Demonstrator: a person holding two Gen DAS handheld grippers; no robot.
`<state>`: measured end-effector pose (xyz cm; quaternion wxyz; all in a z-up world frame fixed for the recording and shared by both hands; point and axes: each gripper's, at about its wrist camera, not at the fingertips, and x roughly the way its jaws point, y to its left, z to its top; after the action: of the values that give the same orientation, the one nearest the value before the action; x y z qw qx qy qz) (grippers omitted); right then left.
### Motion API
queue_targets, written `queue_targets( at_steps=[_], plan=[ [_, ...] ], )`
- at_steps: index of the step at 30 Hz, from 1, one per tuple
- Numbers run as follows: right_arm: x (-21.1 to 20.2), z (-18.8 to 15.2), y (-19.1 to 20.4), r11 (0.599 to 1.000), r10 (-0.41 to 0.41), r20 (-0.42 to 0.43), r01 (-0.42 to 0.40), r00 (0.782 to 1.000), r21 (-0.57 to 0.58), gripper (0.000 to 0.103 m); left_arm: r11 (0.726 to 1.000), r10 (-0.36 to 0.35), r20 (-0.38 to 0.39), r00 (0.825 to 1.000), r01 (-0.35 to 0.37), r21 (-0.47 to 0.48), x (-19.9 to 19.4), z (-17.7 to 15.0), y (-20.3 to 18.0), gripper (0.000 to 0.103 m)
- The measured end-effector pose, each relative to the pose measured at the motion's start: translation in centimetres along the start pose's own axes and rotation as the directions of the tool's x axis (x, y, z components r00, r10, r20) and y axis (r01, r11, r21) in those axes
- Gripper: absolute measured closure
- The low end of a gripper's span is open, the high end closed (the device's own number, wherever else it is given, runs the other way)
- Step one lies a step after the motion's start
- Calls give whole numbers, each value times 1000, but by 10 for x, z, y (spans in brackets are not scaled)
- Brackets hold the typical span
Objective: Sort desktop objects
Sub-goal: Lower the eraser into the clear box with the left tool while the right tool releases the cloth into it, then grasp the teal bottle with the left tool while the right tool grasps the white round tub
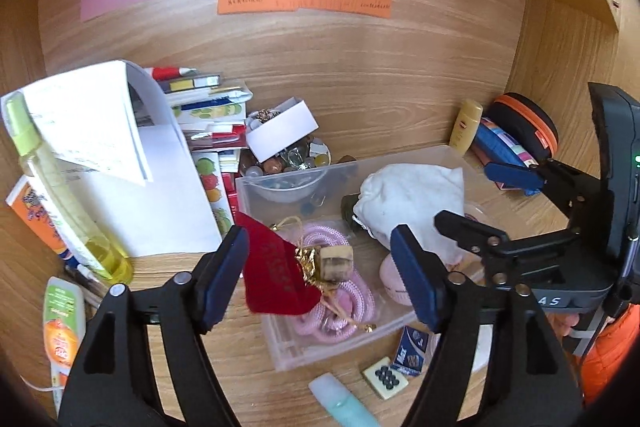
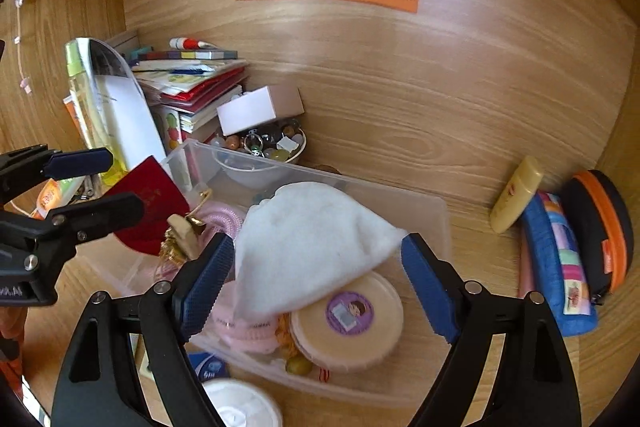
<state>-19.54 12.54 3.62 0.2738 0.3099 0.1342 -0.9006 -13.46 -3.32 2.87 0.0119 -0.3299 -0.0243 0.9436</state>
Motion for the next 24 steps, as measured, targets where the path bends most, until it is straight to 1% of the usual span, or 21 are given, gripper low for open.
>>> queue_targets(
  at_steps=[2,4,7,11,15,18,20,22,24],
  plan=[
    [-10,-3,2,1000,-10,11,10,1000,-5,19,1000,1,15,1000,-1,-4,-8,-2,1,10],
    [-19,-6,4,1000,-13,20,13,1000,-8,19,1000,13,41,999,-13,1,-18,-7,1,9],
    [-32,-12,7,1000,-9,30,10,1000,-11,18,999,37,49,998,-37,10,-27,-14,1,9],
    [-46,-22,13,1000,4,37,-3,999,-29,18,999,33,34,999,-33,2,-36,-24,3,9],
    [-54,-34,18,999,6,34,-4,999,-52,18,999,54,21,998,-54,6,-41,-36,3,9],
    [-58,-47,20,997,8,11,-7,1000,-75,17,999,47,8,999,-47,-3,-43,-47,4,8],
    [-59,-56,20,996,3,-8,-4,1000,-88,17,999,29,11,1000,-29,-18,-44,-57,5,3],
    [-57,-63,20,997,8,-28,-11,1000,-82,17,1000,16,2,1000,-16,-22,-41,-67,3,2],
    [-52,-71,20,998,17,-54,-20,998,-65,17,1000,17,-18,1000,-17,-12,-37,-76,0,2]
  ],
)
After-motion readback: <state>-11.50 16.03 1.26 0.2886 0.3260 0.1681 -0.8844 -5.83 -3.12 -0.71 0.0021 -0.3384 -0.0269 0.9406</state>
